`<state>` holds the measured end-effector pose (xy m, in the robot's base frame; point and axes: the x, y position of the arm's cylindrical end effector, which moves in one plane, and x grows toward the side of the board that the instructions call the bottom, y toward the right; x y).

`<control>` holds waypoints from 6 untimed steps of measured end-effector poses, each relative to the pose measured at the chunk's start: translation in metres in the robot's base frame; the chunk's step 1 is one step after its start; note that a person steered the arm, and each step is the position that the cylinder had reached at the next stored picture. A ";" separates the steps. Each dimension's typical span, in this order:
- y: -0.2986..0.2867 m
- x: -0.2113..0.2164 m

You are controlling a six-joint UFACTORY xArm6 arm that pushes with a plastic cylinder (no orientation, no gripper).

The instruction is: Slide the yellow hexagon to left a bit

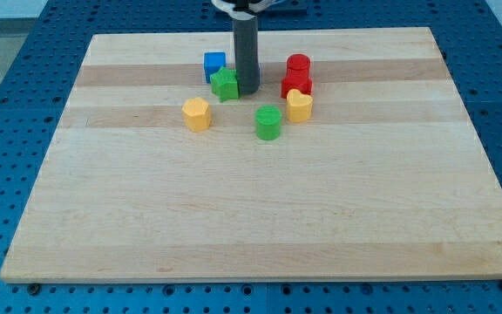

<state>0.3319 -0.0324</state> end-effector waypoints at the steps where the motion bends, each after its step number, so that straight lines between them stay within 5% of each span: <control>1: -0.020 0.005; 6: -0.066 0.046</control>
